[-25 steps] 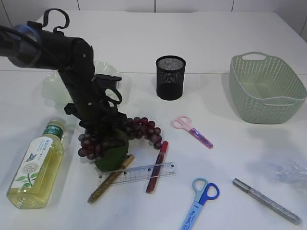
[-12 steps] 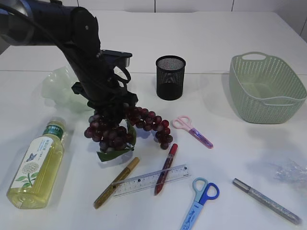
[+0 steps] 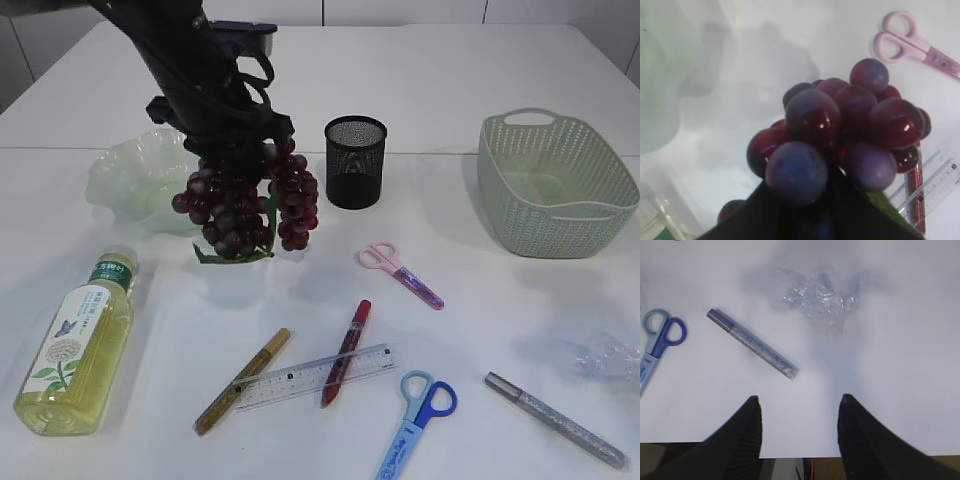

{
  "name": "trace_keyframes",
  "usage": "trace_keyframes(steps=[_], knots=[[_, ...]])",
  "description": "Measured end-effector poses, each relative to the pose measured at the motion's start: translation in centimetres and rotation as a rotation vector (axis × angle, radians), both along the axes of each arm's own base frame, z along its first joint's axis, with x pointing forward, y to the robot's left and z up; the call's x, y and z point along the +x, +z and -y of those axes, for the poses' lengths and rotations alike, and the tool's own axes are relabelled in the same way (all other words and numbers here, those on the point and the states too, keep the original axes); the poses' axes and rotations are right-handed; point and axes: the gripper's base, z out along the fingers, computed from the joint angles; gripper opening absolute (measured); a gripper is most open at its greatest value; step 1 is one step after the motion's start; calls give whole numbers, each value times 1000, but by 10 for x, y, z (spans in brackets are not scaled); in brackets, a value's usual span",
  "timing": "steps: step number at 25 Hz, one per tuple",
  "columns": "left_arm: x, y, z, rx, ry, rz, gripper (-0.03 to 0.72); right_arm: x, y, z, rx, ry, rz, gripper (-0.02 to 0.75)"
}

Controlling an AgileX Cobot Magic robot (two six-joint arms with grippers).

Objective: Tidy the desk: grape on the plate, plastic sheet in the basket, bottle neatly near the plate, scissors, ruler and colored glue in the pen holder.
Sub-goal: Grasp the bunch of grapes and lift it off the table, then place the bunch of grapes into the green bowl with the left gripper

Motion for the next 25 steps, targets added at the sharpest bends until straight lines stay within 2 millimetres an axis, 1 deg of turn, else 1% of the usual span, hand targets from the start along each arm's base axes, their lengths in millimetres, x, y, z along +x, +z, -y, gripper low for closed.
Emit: trace_keyframes(steps=[6,10,13,18,25], knots=[[7,28,-4,41,11,83,129,0,0,0,0,0,0,398],[13,46,-11,40,43,119,129,0,0,0,0,0,0,397],[18,55,-19,32,67,135,129,0,0,0,0,2,0,397],[27,60,-39,26,138,143,129,0,0,0,0,2,0,398],[46,61,-80,10,263,169,130,0,0,0,0,2,0,398]])
